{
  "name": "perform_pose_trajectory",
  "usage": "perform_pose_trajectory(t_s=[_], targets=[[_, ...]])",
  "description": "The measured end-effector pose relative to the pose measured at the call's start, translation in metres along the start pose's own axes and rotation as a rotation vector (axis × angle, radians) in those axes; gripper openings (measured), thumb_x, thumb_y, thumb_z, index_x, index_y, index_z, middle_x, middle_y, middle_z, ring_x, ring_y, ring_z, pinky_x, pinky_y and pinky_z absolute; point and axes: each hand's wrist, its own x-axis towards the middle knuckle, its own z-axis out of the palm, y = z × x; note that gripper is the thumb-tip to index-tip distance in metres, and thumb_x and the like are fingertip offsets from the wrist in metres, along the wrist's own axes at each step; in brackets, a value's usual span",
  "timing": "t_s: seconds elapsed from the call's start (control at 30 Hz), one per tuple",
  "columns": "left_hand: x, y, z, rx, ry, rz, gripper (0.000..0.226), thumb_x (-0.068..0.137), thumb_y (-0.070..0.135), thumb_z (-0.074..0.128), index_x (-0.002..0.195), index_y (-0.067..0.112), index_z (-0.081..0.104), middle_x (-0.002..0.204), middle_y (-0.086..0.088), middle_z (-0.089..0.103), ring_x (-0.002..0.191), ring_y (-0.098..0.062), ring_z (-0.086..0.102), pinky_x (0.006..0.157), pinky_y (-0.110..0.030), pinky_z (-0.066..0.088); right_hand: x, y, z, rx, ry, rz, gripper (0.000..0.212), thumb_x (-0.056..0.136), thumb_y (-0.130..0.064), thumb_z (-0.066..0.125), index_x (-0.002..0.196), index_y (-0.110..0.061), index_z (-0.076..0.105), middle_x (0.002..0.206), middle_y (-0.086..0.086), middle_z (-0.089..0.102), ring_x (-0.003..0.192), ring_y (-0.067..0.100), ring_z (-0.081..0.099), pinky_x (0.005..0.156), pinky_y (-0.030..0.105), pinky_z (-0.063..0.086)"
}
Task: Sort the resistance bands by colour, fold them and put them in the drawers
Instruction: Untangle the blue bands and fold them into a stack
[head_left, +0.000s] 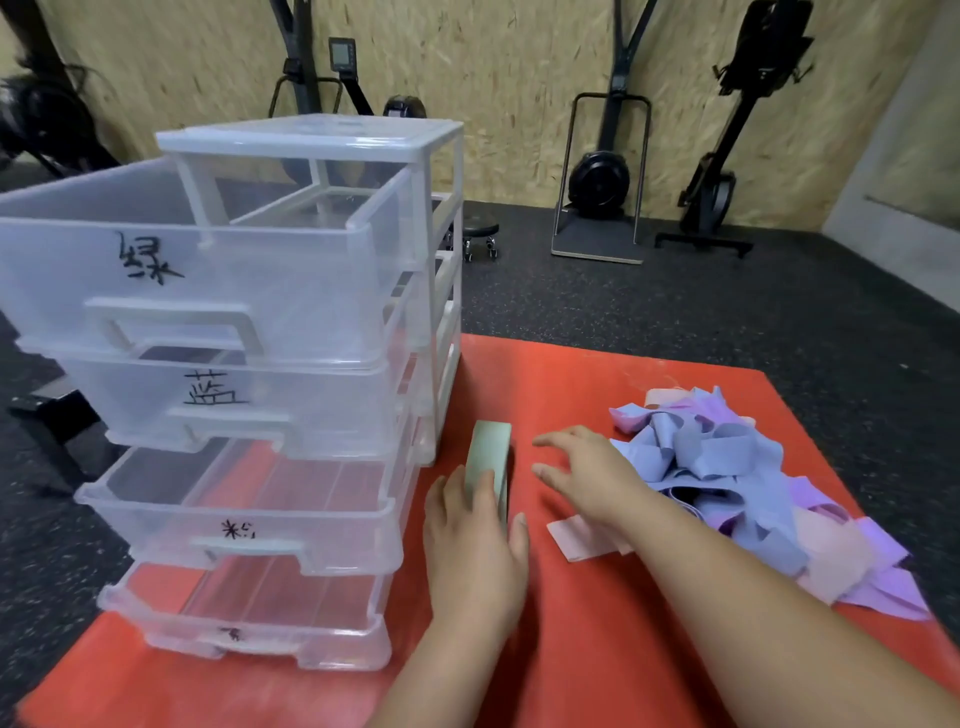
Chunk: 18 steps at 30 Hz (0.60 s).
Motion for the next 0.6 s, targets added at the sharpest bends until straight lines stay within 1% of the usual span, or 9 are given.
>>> perform_pose_trajectory(t_s=[0.1, 0.2, 0.23, 0.3, 0.37, 0.4, 0.47, 0.53, 0.6], targets=[[-0.008, 0.009, -0.004, -0.008, 0.019, 0.116, 0.058, 0.091, 0.042, 0.067, 0.143, 0.021, 0.055, 0.15, -0.009, 0.05, 0.143, -0.039, 0.041, 0.118, -0.052, 0.04, -0.027, 0.026, -0.011, -0.205, 0.106, 0.029, 0.042, 0.093, -0.051, 0.067, 0.133, -0.038, 0.065, 0.144, 0.0, 0.052, 0.136, 0.025, 0.044, 0.111, 0.043, 0.042], [-0.017, 0.02, -0.003, -0.057, 0.004, 0.31, 0.049, 0.093, 0.04, 0.063, 0.139, 0.023, 0.06, 0.147, -0.004, 0.052, 0.142, -0.03, 0.041, 0.12, -0.045, 0.039, -0.055, 0.051, -0.023, -0.382, 0.23, 0.076, 0.036, 0.088, -0.047, 0.07, 0.121, -0.034, 0.073, 0.14, 0.004, 0.058, 0.131, 0.029, 0.05, 0.1, 0.044, 0.045], [-0.02, 0.022, -0.002, -0.083, -0.022, 0.365, 0.047, 0.094, 0.04, 0.06, 0.138, 0.023, 0.06, 0.145, -0.002, 0.053, 0.14, -0.027, 0.043, 0.119, -0.043, 0.039, -0.064, 0.06, -0.026, -0.419, 0.248, 0.106, 0.036, 0.086, -0.048, 0.07, 0.118, -0.033, 0.074, 0.14, 0.004, 0.058, 0.129, 0.03, 0.051, 0.098, 0.044, 0.045], [-0.026, 0.027, 0.005, -0.112, -0.096, 0.448, 0.044, 0.096, 0.041, 0.058, 0.137, 0.025, 0.06, 0.139, 0.002, 0.054, 0.134, -0.024, 0.046, 0.115, -0.041, 0.041, -0.08, 0.078, -0.027, -0.478, 0.229, 0.177, 0.042, 0.088, -0.058, 0.062, 0.123, -0.036, 0.07, 0.147, 0.003, 0.051, 0.135, 0.028, 0.044, 0.103, 0.044, 0.042], [-0.034, 0.032, 0.014, -0.097, -0.185, 0.5, 0.044, 0.096, 0.042, 0.056, 0.137, 0.027, 0.058, 0.137, 0.004, 0.053, 0.132, -0.022, 0.045, 0.113, -0.041, 0.042, -0.09, 0.094, -0.026, -0.47, 0.208, 0.232, 0.052, 0.091, -0.065, 0.055, 0.136, -0.039, 0.061, 0.158, 0.003, 0.039, 0.145, 0.028, 0.032, 0.112, 0.045, 0.037], [-0.037, 0.034, 0.019, -0.087, -0.23, 0.514, 0.045, 0.095, 0.042, 0.054, 0.138, 0.028, 0.057, 0.139, 0.005, 0.051, 0.134, -0.021, 0.043, 0.113, -0.04, 0.042, -0.093, 0.1, -0.027, -0.443, 0.22, 0.246, 0.056, 0.092, -0.066, 0.055, 0.141, -0.039, 0.057, 0.162, 0.004, 0.034, 0.148, 0.028, 0.028, 0.114, 0.046, 0.036], [-0.041, 0.039, 0.026, -0.065, -0.294, 0.538, 0.048, 0.095, 0.044, 0.052, 0.141, 0.03, 0.053, 0.142, 0.006, 0.048, 0.138, -0.021, 0.039, 0.113, -0.04, 0.042, -0.093, 0.106, -0.028, -0.396, 0.261, 0.261, 0.062, 0.092, -0.065, 0.057, 0.147, -0.037, 0.053, 0.166, 0.006, 0.026, 0.15, 0.029, 0.026, 0.115, 0.047, 0.037], [-0.043, 0.045, 0.03, -0.06, -0.33, 0.549, 0.049, 0.095, 0.045, 0.051, 0.142, 0.032, 0.052, 0.143, 0.006, 0.047, 0.139, -0.022, 0.038, 0.112, -0.04, 0.043, -0.09, 0.107, -0.03, -0.367, 0.272, 0.276, 0.066, 0.093, -0.065, 0.055, 0.15, -0.034, 0.048, 0.167, 0.008, 0.022, 0.152, 0.03, 0.025, 0.115, 0.046, 0.038], [-0.043, 0.052, 0.031, -0.064, -0.35, 0.55, 0.049, 0.095, 0.046, 0.05, 0.143, 0.032, 0.051, 0.145, 0.005, 0.047, 0.14, -0.023, 0.037, 0.113, -0.04, 0.043, -0.087, 0.108, -0.033, -0.325, 0.295, 0.296, 0.065, 0.093, -0.064, 0.056, 0.148, -0.031, 0.049, 0.164, 0.008, 0.025, 0.15, 0.029, 0.028, 0.112, 0.046, 0.041]])
